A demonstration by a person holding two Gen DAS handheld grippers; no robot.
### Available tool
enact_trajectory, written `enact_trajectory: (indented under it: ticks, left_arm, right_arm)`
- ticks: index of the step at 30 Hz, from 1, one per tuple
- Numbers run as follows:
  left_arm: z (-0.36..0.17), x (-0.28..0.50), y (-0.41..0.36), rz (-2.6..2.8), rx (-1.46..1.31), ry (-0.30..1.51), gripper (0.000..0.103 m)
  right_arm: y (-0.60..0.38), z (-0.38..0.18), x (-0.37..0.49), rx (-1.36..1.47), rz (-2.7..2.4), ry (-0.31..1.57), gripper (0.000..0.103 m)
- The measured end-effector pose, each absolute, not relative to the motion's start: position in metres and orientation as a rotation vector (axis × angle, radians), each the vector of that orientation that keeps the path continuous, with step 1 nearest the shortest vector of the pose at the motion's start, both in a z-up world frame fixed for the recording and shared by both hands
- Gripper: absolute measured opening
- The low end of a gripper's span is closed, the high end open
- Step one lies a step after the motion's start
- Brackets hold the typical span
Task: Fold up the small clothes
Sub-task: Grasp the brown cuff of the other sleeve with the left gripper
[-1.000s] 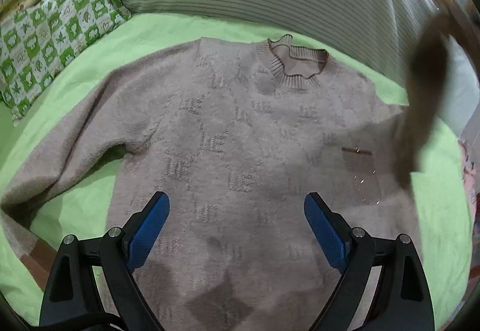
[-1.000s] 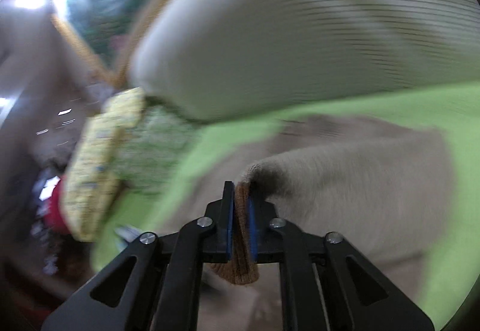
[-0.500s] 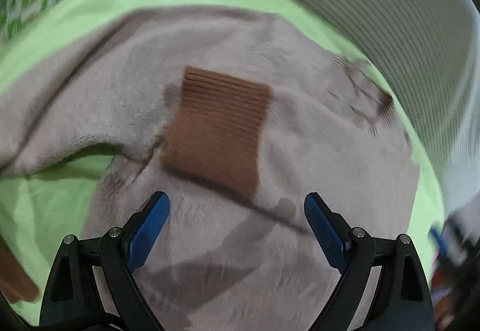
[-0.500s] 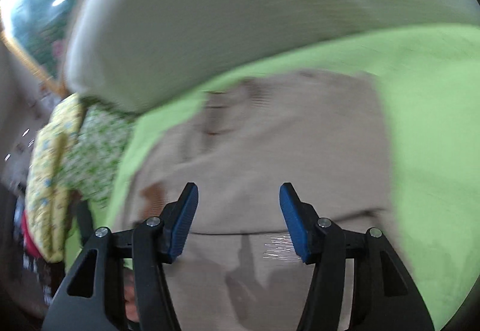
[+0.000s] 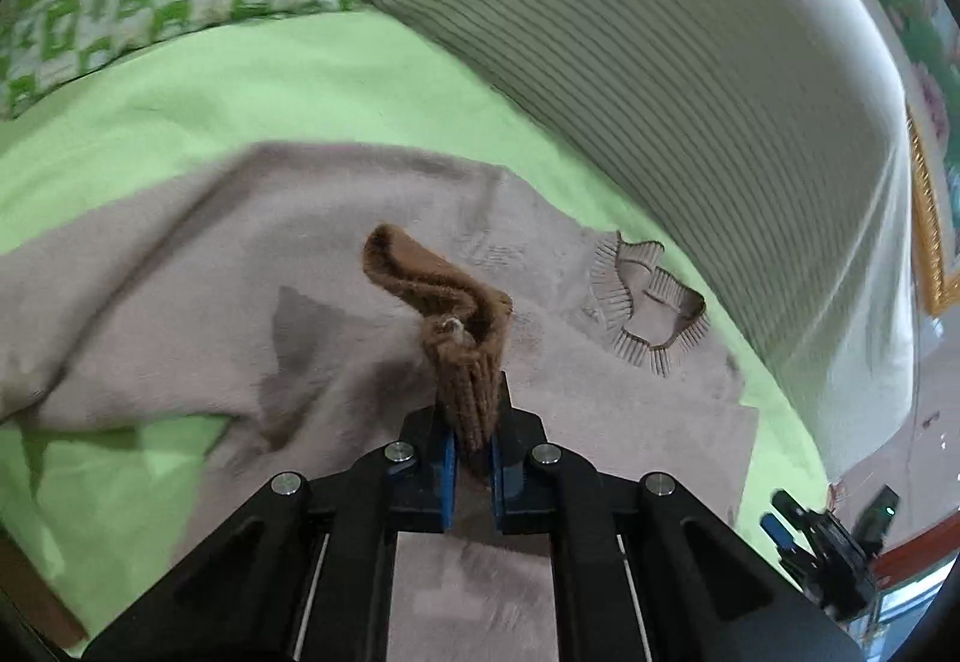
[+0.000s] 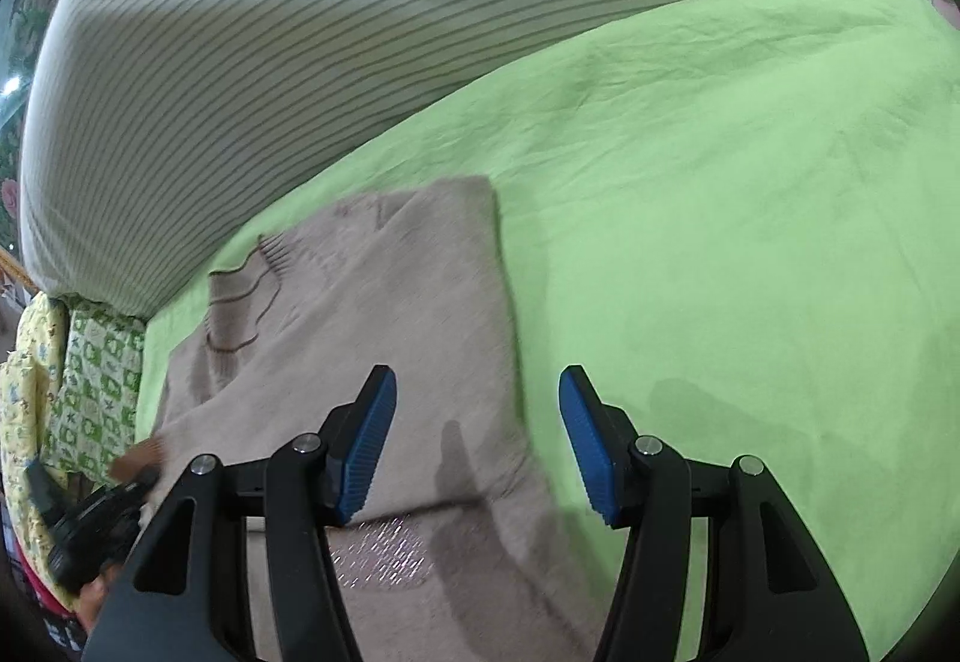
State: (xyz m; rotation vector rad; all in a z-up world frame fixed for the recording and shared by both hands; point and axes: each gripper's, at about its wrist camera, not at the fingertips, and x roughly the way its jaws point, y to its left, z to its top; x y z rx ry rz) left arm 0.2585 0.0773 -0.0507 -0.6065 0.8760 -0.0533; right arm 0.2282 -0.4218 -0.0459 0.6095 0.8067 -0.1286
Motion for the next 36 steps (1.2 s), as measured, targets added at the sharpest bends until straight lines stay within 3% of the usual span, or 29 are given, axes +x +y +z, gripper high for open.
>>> enact_trajectory:
  ticks: [9, 10, 11, 12, 20, 25, 33, 36]
  left_arm:
    - [-0.067, 0.241, 0.067, -0.077, -0.551, 0.923, 0.007]
    - [-0.065, 0.24, 0.068, -0.083, -0.546, 0.918, 0.007]
    - [-0.063, 0.241, 0.066, -0.091, -0.536, 0.913, 0.007]
    - [-0.06, 0.244, 0.064, -0.1, -0.528, 0.907, 0.007]
    - [-0.071, 0.261, 0.05, -0.071, -0.469, 0.946, 0.007]
    - [-0.09, 0.253, 0.058, -0.047, -0.454, 0.999, 0.009]
    - [-0.075, 0.225, 0.078, -0.004, -0.505, 0.993, 0.026]
    - [-0.062, 0.206, 0.088, 0.019, -0.483, 0.98, 0.04]
  right_arm:
    - [-0.403, -0.079, 0.281, 0.515, -0.074, 0.918, 0.057]
    - [-0.401, -0.082, 0.285, 0.483, -0.066, 0.938, 0.054]
    - [-0.401, -0.081, 0.287, 0.465, -0.058, 0.942, 0.018]
    - [-0.404, -0.076, 0.288, 0.452, -0.06, 0.941, 0.01]
    - [-0.422, -0.071, 0.282, 0.441, -0.102, 0.934, 0.009]
    - [-0.418, -0.068, 0.28, 0.434, -0.171, 0.919, 0.019]
    - [-0.399, -0.033, 0.249, 0.489, -0.141, 0.831, 0.026]
    - [-0.384, -0.026, 0.233, 0.498, -0.096, 0.822, 0.028]
